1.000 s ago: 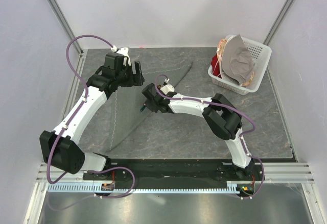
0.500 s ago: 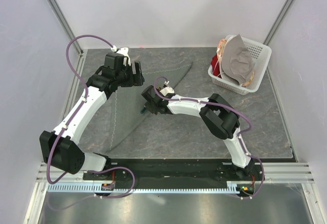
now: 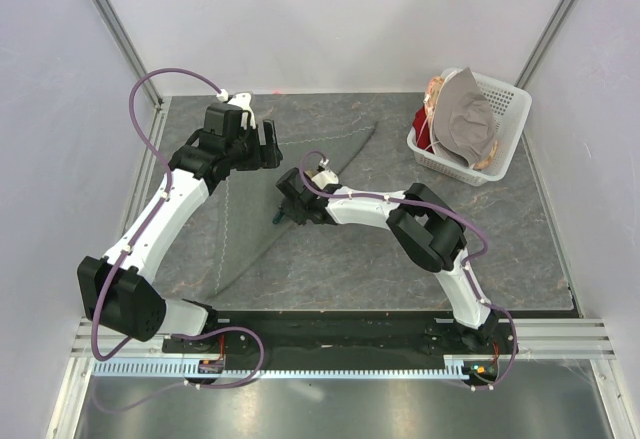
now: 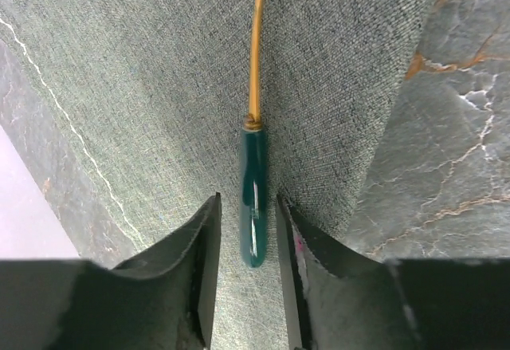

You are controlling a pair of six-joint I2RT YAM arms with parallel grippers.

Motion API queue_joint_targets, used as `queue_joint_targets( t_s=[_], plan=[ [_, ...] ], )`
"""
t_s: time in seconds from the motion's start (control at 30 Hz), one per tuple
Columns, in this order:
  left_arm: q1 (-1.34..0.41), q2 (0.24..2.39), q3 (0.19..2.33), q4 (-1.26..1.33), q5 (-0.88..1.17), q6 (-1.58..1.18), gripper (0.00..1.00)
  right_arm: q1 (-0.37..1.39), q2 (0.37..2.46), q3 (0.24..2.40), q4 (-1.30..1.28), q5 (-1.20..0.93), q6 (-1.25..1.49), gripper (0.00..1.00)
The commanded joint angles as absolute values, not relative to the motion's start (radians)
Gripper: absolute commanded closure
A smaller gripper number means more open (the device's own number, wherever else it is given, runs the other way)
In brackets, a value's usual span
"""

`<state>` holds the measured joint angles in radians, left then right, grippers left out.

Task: Fold the napkin, place the utensils inside, and roll it up
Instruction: Place the utensil onto the napkin, then fold the napkin

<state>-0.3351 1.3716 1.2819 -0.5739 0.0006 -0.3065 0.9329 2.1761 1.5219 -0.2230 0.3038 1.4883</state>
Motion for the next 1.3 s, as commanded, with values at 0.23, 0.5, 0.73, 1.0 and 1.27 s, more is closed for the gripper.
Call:
queue_joint_targets(
  t_s=[0.23, 0.5, 0.73, 1.0, 1.27],
  plan=[
    [-0.331, 1.350, 1.295, -0.551, -0.021, -0.328, 0.12, 0.927, 2.030, 1.480, -0.106, 0.314, 1.399, 0.50],
    [-0.331, 1.299, 1.272, -0.522, -0.060, -0.308, 0.11, 0.865, 1.847, 1.301, -0.009, 0.365, 1.200, 0.48],
    [-0.330, 1.315, 1.267, -0.519, -0.055, -0.305, 0.11, 0.620, 1.787, 1.108, 0.177, 0.125, 1.082, 0.51],
    [-0.331, 1.312, 1.255, -0.493, -0.017, -0.279, 0.11, 0.506, 1.910, 1.117, 0.251, 0.034, 0.993, 0.55],
    [-0.333, 1.295, 1.224, -0.459, -0.023, -0.261, 0.11, 0.492, 2.045, 1.196, 0.287, 0.012, 0.992, 0.55]
  ],
)
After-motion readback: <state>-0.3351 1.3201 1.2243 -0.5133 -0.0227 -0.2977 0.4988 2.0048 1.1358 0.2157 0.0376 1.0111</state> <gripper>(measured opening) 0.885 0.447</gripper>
